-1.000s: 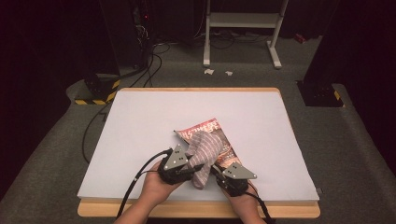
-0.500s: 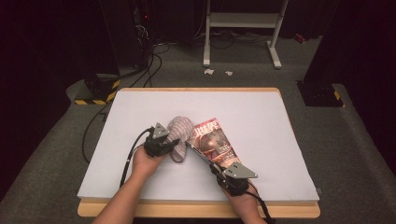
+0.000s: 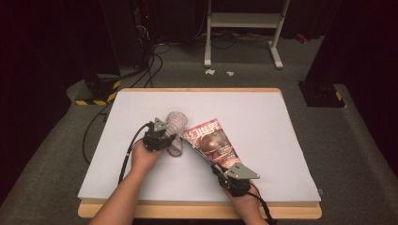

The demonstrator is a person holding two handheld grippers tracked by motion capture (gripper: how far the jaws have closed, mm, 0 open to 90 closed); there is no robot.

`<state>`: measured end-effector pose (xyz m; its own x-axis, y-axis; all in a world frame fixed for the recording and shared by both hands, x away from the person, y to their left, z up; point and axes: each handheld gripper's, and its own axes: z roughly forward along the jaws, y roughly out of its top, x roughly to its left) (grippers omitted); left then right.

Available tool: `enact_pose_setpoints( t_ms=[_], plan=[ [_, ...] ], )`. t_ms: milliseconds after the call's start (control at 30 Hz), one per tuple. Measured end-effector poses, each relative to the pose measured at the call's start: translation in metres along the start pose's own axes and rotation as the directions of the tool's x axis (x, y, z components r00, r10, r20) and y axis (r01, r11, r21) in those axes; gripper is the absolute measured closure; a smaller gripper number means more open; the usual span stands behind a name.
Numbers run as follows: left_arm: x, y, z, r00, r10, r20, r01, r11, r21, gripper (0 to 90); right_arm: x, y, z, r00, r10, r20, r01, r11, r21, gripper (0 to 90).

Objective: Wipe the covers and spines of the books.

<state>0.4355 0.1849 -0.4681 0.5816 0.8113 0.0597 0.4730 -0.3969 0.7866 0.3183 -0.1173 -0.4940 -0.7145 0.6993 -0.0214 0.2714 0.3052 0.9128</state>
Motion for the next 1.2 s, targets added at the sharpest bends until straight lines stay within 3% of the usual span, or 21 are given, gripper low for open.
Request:
enact_pose_setpoints(
  t_ms=[100,233,367,633,967,1067,1200],
  plan=[
    [-0.018,0.004,-0.015,0.9976,0.023,0.066,-0.021,0.9991,-0.038,63.9,0.000,0.000,0.000,1.0000,0.001,0.001,-0.001,1.000,0.000,82.4],
    [-0.048,0.007,-0.029,0.9886,0.090,0.120,-0.083,0.9943,-0.067,63.7,0.001,0.000,0.000,1.0000,0.000,0.002,0.000,1.000,0.004,82.4],
    [-0.072,0.007,-0.040,0.9793,0.097,0.178,-0.080,0.9916,-0.102,63.5,0.002,-0.001,0.001,1.0000,-0.003,0.003,0.003,1.000,0.008,82.4],
    [-0.109,0.007,-0.059,0.9608,0.132,0.243,-0.094,0.9822,-0.162,63.3,0.002,-0.002,0.001,1.0000,-0.007,0.003,0.007,1.000,0.012,82.5],
    [-0.131,0.015,-0.079,0.9369,0.187,0.295,-0.127,0.9692,-0.211,63.2,0.002,-0.002,0.001,0.9999,-0.009,0.007,0.009,1.000,0.008,82.8],
    [-0.135,0.018,-0.084,0.9349,0.206,0.289,-0.143,0.9641,-0.224,63.2,0.002,-0.002,0.001,0.9999,-0.008,0.006,0.008,1.000,0.008,82.7],
    [-0.139,0.017,-0.077,0.9367,0.237,0.258,-0.190,0.9624,-0.194,63.2,0.003,-0.002,0.001,0.9999,-0.011,0.006,0.011,1.000,0.009,82.7]
  ],
)
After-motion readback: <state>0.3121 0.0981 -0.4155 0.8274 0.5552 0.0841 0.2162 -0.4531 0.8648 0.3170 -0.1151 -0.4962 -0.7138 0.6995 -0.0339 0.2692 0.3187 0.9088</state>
